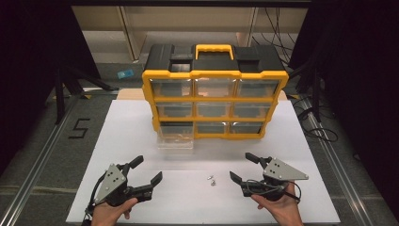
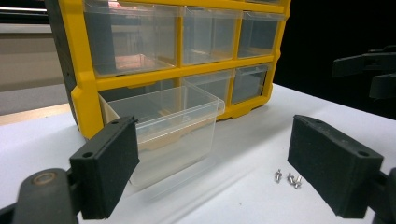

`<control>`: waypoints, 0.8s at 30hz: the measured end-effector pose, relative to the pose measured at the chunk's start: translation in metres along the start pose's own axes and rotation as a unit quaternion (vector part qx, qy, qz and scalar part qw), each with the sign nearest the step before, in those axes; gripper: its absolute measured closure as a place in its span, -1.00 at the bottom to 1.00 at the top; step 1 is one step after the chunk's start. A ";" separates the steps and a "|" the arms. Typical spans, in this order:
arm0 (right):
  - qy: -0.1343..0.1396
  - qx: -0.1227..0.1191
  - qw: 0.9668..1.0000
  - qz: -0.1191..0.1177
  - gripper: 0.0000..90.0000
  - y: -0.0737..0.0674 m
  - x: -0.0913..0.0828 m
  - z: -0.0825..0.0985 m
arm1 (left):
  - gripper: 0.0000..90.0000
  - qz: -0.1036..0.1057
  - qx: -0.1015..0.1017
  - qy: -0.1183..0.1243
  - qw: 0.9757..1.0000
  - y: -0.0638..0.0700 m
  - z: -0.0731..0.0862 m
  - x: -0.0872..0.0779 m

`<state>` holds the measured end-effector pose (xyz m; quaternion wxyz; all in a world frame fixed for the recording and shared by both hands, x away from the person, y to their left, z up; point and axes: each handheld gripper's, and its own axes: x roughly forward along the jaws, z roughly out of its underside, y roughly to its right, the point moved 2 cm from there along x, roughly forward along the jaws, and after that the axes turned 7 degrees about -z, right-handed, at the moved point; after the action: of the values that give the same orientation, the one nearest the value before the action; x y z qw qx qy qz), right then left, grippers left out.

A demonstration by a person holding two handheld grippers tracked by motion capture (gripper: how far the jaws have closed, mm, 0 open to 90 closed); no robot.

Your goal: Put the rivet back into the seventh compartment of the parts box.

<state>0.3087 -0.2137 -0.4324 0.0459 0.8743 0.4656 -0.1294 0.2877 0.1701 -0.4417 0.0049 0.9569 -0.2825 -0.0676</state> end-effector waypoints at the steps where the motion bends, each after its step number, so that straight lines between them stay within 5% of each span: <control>1: 0.002 0.000 1.000 0.000 -0.57 0.000 0.000 0.000 | -0.65 0.000 -0.001 0.000 1.000 0.000 0.000 0.000; 11: -0.015 -0.012 1.000 0.003 -0.57 0.001 0.004 0.000 | -0.65 -0.002 -0.004 0.000 1.000 0.000 0.000 0.000; 17: -0.025 -0.044 0.999 -0.007 -0.49 0.000 0.010 -0.008 | -0.64 -0.002 -0.006 -0.004 1.000 0.000 0.002 0.001; 24: -0.089 -0.085 0.992 -0.029 -0.46 -0.004 0.022 -0.025 | -0.64 0.004 -0.002 0.004 1.000 -0.001 0.002 0.003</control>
<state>0.3218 -0.1886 -0.4139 0.1570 0.8387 0.4937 -0.1679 0.2906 0.1692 -0.4440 0.0081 0.9561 -0.2858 -0.0648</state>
